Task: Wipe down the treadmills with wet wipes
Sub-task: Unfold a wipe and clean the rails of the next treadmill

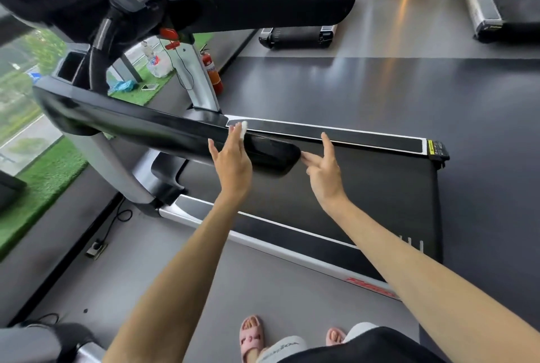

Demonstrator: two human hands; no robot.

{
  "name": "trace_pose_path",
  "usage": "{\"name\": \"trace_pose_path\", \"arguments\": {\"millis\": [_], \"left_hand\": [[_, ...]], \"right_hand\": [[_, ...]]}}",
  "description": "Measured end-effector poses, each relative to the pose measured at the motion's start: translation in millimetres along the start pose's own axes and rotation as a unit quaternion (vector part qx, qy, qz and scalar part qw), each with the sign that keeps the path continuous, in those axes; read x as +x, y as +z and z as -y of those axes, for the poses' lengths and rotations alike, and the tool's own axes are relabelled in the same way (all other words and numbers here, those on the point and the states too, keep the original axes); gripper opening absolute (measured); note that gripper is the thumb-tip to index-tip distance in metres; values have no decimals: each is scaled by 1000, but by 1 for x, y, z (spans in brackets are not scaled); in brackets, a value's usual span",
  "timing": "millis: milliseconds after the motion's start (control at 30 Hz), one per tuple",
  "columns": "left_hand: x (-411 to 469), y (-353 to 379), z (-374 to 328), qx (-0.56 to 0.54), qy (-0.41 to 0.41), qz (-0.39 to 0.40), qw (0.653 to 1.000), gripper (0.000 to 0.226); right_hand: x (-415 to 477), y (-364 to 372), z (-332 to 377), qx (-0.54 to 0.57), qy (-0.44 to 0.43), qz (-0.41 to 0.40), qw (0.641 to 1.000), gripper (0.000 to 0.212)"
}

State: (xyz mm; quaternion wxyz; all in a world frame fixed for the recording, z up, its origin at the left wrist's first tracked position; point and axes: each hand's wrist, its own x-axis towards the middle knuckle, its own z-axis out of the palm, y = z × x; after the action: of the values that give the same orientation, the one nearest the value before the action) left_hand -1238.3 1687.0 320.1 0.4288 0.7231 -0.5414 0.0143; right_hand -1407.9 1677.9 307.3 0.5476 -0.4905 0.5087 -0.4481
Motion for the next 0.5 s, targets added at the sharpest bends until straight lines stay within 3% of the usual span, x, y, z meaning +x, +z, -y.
{"name": "trace_pose_path", "arguments": {"millis": [267, 333, 367, 433, 500], "left_hand": [[-60, 32, -32, -55, 146, 109, 982, 50], [-54, 20, -30, -66, 189, 85, 976, 45], [-45, 14, -25, -60, 183, 47, 980, 43], [-23, 3, -13, -41, 88, -21, 995, 42], [-6, -1, -2, -31, 6, -30, 999, 42]], "right_hand": [[-6, -4, 3, -11, -13, 5, 1000, 73], [-6, -3, 4, -13, -21, 0, 1000, 73], [-6, -2, 5, -6, -20, -4, 1000, 75], [-5, 1, 4, 13, -15, -8, 1000, 78], [-5, 1, 3, 15, -9, -2, 1000, 79]]}}
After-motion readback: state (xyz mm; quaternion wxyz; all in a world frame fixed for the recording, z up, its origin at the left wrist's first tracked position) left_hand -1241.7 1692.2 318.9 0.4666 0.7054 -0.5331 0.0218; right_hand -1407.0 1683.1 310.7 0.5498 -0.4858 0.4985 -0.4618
